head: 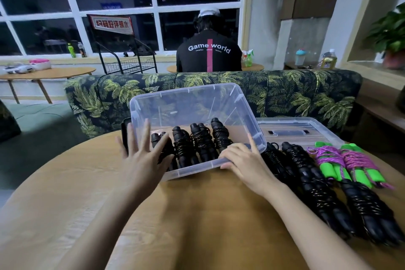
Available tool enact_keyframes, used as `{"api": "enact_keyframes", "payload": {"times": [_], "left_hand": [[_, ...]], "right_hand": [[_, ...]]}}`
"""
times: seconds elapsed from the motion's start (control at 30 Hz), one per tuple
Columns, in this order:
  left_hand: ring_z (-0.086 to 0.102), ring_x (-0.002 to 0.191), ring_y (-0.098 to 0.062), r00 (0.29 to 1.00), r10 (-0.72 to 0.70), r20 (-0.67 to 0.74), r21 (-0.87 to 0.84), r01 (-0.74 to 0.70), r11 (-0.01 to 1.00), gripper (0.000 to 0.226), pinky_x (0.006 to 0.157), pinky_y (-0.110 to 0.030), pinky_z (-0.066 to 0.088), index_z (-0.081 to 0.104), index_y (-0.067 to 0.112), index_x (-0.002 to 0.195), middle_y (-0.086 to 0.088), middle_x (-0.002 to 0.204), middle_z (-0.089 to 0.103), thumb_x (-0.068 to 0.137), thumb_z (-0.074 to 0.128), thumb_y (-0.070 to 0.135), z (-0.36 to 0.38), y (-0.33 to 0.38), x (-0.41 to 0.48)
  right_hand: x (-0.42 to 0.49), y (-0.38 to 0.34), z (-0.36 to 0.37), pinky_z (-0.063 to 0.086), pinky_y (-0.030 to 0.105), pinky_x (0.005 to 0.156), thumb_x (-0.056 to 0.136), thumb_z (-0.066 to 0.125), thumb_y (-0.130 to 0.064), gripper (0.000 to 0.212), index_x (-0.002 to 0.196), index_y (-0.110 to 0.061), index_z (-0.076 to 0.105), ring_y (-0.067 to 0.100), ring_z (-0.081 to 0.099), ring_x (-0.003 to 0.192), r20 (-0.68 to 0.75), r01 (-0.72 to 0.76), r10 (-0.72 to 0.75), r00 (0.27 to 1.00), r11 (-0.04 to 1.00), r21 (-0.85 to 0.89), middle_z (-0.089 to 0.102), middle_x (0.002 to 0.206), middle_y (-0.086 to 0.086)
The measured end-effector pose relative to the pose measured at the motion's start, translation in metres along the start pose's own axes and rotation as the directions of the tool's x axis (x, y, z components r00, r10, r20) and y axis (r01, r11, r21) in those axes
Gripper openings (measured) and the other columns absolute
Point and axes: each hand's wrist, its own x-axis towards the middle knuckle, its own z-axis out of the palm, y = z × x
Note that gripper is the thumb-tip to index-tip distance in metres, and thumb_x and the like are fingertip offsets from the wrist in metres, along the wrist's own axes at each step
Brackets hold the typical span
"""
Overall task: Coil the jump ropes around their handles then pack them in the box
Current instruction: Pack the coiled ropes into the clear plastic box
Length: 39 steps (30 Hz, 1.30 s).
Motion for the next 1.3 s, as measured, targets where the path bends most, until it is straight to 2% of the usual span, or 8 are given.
{"api": "enact_keyframes", "payload": {"times": [0.07,0.27,0.43,0.57,0.7,0.83,1.17,1.3], "left_hand": [[-0.004,0.148,-0.047,0.995,-0.095,0.038,-0.082,0.097,0.992,0.067,0.115,-0.062,-0.003,0.045,0.038,0.145,-0.01,0.165,0.003,0.089,0.023,0.068,0.006,0.002,-0.006],[0.013,0.145,-0.049,0.992,-0.124,-0.029,-0.129,0.119,0.984,0.071,0.115,-0.064,0.017,0.055,0.033,0.139,-0.011,0.162,0.021,0.086,0.023,0.07,0.014,0.015,-0.005],[0.015,0.144,-0.05,0.99,-0.112,-0.081,-0.115,0.102,0.988,0.073,0.113,-0.065,0.015,0.056,0.032,0.138,-0.011,0.162,0.022,0.085,0.024,0.071,0.018,0.015,-0.006],[0.016,0.144,-0.05,0.988,-0.113,-0.102,-0.115,0.101,0.988,0.073,0.113,-0.065,0.015,0.056,0.031,0.138,-0.01,0.162,0.022,0.085,0.024,0.069,0.021,0.016,-0.008],[0.014,0.145,-0.048,0.987,-0.118,-0.11,-0.131,0.104,0.986,0.071,0.114,-0.065,0.014,0.056,0.03,0.138,-0.009,0.162,0.021,0.086,0.027,0.067,0.02,0.017,-0.01],[0.016,0.145,-0.049,0.988,-0.114,-0.108,-0.131,0.1,0.986,0.071,0.112,-0.067,0.015,0.057,0.029,0.138,-0.01,0.162,0.022,0.086,0.026,0.067,0.02,0.017,-0.01],[-0.001,0.15,-0.038,0.966,-0.148,-0.21,-0.284,0.085,0.955,0.071,0.115,-0.062,0.014,0.031,0.023,0.154,-0.023,0.162,-0.01,0.092,0.062,0.041,0.024,0.018,-0.011],[-0.01,0.151,-0.034,0.963,-0.167,-0.212,-0.362,0.081,0.929,0.083,0.118,-0.058,0.013,0.016,0.013,0.157,-0.031,0.159,-0.007,0.09,0.057,0.043,0.019,0.022,-0.016]], "right_hand": [[-0.005,0.0,-0.001,0.0,0.053,0.12,0.092,0.032,-0.059,0.051,0.104,-0.025,0.068,0.01,0.053,0.114,0.026,-0.038,0.038,0.999,0.999,0.018,0.066,0.107,-0.017],[-0.03,0.004,-0.026,0.005,0.044,0.122,0.097,0.043,-0.05,0.047,0.136,-0.027,0.057,0.012,0.04,0.137,-0.069,-0.211,0.214,0.974,0.976,0.049,0.055,0.14,-0.01],[-0.1,0.02,-0.034,0.013,0.047,0.12,0.092,0.027,-0.066,0.073,0.14,-0.019,0.053,0.027,0.044,0.136,-0.105,-0.542,0.533,0.84,0.81,-0.225,0.057,0.139,0.003],[-0.133,0.02,-0.016,0.014,0.052,0.115,0.078,0.038,-0.076,0.085,0.13,-0.013,0.062,0.035,0.06,0.117,0.061,-0.561,0.63,0.774,0.727,-0.395,0.071,0.114,0.012],[-0.137,0.016,-0.01,0.008,0.053,0.118,0.062,0.08,-0.062,0.087,0.131,-0.013,0.062,0.031,0.07,0.087,0.017,-0.533,0.614,0.789,0.7,-0.475,0.072,0.105,0.013],[-0.135,0.016,-0.01,0.008,0.051,0.119,0.052,0.086,-0.061,0.096,0.132,-0.013,0.062,0.032,0.07,0.079,0.001,-0.528,0.604,0.797,0.697,-0.486,0.071,0.099,0.019],[-0.124,-0.007,-0.038,0.02,0.052,0.118,0.07,0.081,-0.051,0.09,0.144,-0.013,0.047,0.029,0.067,0.099,-0.242,-0.614,0.567,0.787,0.754,-0.231,0.068,0.11,0.011],[-0.091,-0.031,-0.06,0.045,0.049,0.104,0.075,0.076,-0.053,0.088,0.149,-0.02,0.039,0.031,0.06,0.116,-0.259,-0.623,0.6,0.757,0.782,-0.013,0.062,0.128,0.008]]}}
